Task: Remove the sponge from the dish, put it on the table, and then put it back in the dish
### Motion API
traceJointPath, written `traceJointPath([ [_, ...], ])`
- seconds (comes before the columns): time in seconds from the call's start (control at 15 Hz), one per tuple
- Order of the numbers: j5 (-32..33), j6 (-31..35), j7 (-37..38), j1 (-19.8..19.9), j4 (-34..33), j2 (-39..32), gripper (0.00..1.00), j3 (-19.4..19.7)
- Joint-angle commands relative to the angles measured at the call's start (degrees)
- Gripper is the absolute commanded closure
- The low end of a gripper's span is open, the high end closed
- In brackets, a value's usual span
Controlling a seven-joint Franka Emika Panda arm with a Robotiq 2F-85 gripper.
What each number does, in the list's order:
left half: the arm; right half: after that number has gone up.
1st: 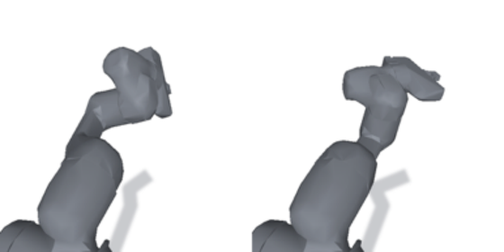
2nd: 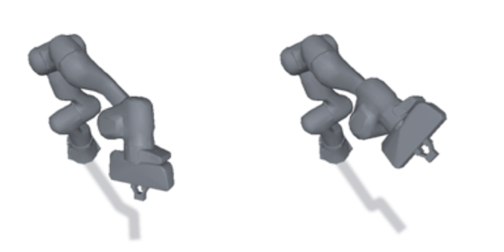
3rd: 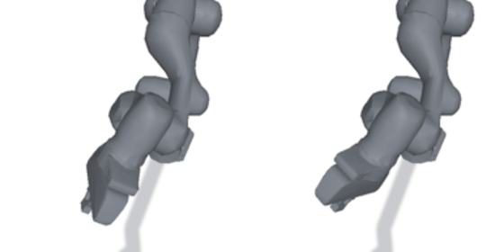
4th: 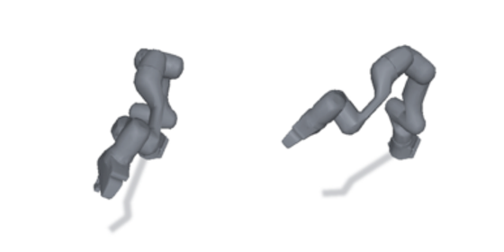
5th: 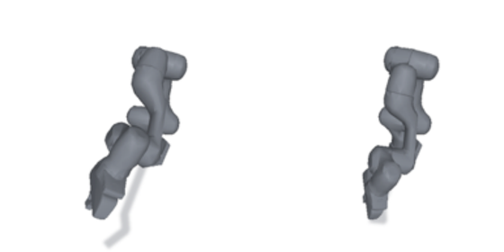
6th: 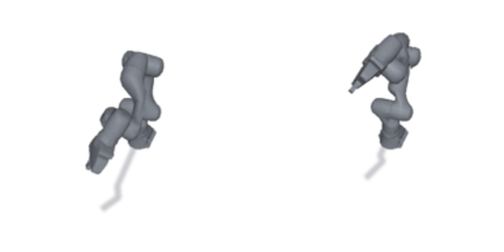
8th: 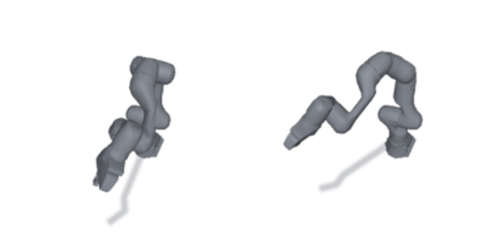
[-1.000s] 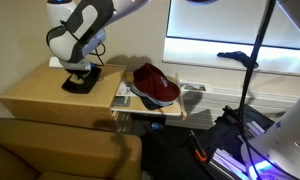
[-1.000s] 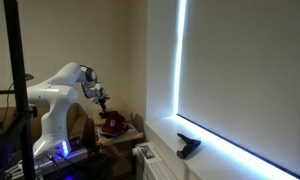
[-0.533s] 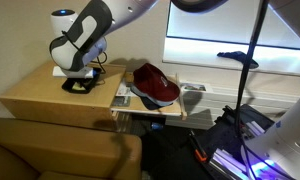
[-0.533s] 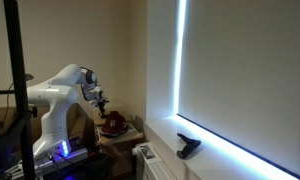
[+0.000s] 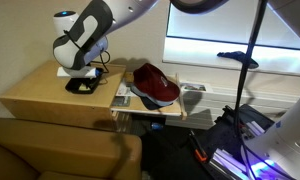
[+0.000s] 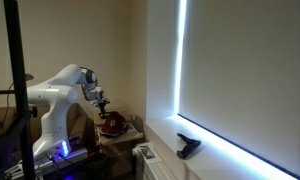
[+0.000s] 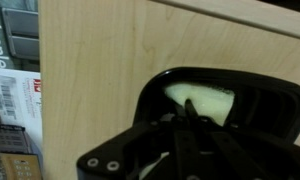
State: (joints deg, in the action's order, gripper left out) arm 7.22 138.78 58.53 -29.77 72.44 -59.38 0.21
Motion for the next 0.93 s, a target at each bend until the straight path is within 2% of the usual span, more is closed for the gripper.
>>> traceJointPath([
  [0.0, -0.47, -6.71, 1.88, -0.51, 0.99, 2.34, 0.99, 1.17],
  [0.53, 0.38, -4.29, 2.35, -0.31, 1.6, 1.95, 0.99, 1.06],
  [0.87, 1.4, 0.99, 4.91, -0.63, 0.32, -0.21, 0.99, 2.93],
])
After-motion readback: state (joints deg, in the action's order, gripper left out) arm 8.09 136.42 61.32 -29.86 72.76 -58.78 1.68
